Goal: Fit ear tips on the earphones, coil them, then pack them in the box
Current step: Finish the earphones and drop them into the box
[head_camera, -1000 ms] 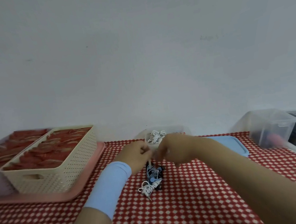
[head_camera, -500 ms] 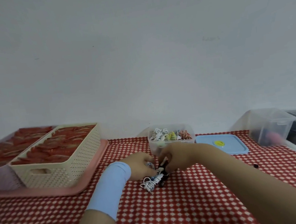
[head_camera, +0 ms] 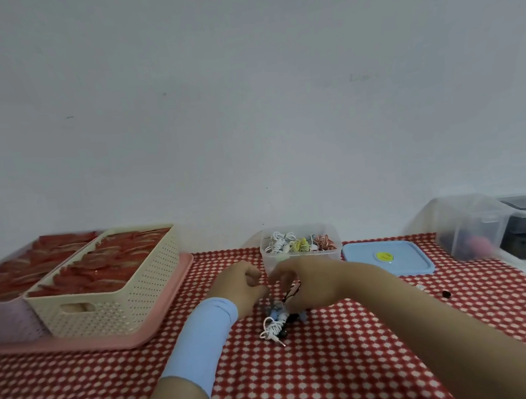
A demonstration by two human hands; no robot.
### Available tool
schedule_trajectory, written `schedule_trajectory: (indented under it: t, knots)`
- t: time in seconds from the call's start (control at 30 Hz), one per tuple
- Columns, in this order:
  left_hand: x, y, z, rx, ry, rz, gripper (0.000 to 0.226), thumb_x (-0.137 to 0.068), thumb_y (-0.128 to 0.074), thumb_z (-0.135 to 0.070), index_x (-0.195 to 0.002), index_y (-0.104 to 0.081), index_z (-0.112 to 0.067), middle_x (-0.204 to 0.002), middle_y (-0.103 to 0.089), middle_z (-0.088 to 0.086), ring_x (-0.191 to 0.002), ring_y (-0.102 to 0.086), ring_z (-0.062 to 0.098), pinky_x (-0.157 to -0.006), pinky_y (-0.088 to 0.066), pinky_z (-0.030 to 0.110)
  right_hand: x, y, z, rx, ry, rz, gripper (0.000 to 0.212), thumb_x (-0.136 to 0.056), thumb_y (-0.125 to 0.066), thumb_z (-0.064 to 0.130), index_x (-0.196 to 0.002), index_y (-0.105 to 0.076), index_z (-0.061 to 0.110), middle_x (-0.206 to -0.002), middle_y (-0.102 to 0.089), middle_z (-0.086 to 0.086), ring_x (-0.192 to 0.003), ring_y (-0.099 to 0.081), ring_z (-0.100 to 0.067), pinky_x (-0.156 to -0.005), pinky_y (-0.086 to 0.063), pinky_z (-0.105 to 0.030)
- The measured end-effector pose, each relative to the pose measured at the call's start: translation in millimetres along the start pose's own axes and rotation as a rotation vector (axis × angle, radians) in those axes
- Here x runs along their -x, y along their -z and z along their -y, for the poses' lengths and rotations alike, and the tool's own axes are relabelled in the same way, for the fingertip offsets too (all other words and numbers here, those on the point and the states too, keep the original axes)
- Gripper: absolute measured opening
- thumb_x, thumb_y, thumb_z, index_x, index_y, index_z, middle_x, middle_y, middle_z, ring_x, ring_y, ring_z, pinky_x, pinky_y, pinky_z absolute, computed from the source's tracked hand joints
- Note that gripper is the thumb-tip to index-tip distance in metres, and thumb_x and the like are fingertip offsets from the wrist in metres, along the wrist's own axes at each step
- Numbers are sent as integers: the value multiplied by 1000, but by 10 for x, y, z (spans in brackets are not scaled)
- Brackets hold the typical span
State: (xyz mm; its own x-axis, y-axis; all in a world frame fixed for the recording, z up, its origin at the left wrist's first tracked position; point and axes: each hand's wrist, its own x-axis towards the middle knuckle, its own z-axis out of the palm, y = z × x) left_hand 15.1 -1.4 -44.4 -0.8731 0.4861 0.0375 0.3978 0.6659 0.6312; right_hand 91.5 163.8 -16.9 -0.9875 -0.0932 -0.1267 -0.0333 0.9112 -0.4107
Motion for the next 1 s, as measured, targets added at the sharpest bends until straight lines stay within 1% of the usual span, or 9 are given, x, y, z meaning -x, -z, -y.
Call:
schedule_trajectory:
  t: [0.1,0.17,0.3,0.43,0.57,0.67,0.77,0.9,1.0]
  knots:
    - [97,29,105,-76,-26,-88,14,-85,-70,-20,-88,-61,-31,-100,-65,-11,-92,-60,8,-83,-47,24,-10,-89,28,53,54,-108,44,-81,-79,25,-123,-65,31,-123,-63,9,-108,-57,-10,-91,-47,-26]
    - [183,54,141,-103,-39,-26,13,-88,-67,-20,-86,-64,-32,-96,-66,-13,-91,-60,6,-82,-46,23,-10,-130,57,92,68,-33,42,-79,-82,24,-117,-68,35,-122,-64,11,-109,-59,-11,-94,-50,-29]
    - [327,78,123,-104,-30,158,19,-95,-56,-37,-93,-71,-25,-97,-69,-8,-91,-62,12,-80,-46,27,-41,-194,134,118,27,-33,35,-84,-81,28,-116,-69,35,-111,-65,12,-99,-65,-10,-87,-56,-28]
    - [421,115,166,-6,19,232,39,-78,-76,-43,-110,-62,-27,-95,-72,-9,-90,-66,7,-90,-50,30,-70,-209,168,-13,22,-105,19,-90,-74,21,-107,-76,29,-94,-69,15,-85,-64,-3,-75,-54,-20]
    - [438,184,141,-18,-15,84,26,-84,-70,-31,-110,-64,-29,-95,-69,-12,-91,-63,6,-89,-51,30,-48,-133,150,-117,29,-202,11,-91,-73,19,-93,-80,26,-92,-75,12,-86,-67,-4,-80,-55,-23]
    - [434,213,65,39,-76,29,27,-82,-69,-51,-103,-65,-35,-102,-65,-16,-97,-59,4,-87,-48,28,-3,-9,108,-241,23,-287,14,-90,-74,16,-81,-78,26,-75,-73,14,-70,-66,5,-67,-51,-15]
    - [415,201,-66,9,-120,24,32,-77,-74,-48,-103,-65,-32,-104,-65,-14,-96,-59,6,-88,-50,30,68,91,80,-399,23,-361,13,-91,-74,13,-81,-78,20,-61,-69,13,-51,-59,8,-56,-45,-13]
    - [369,148,-234,-47,-161,-44,17,-86,-67,-35,-94,-72,-21,-93,-72,3,-90,-66,23,-83,-52,40,184,207,1,-491,8,-420,11,-96,-69,17,-87,-76,15,-68,-70,7,-48,-57,2,-50,-46,-14]
    - [379,134,-287,-38,-173,-1,20,-86,-71,-32,-97,-73,-16,-96,-73,4,-92,-67,20,-86,-52,37,235,233,-52,-530,4,-373,10,-100,-63,17,-104,-72,15,-88,-69,8,-59,-63,8,-54,-45,-7]
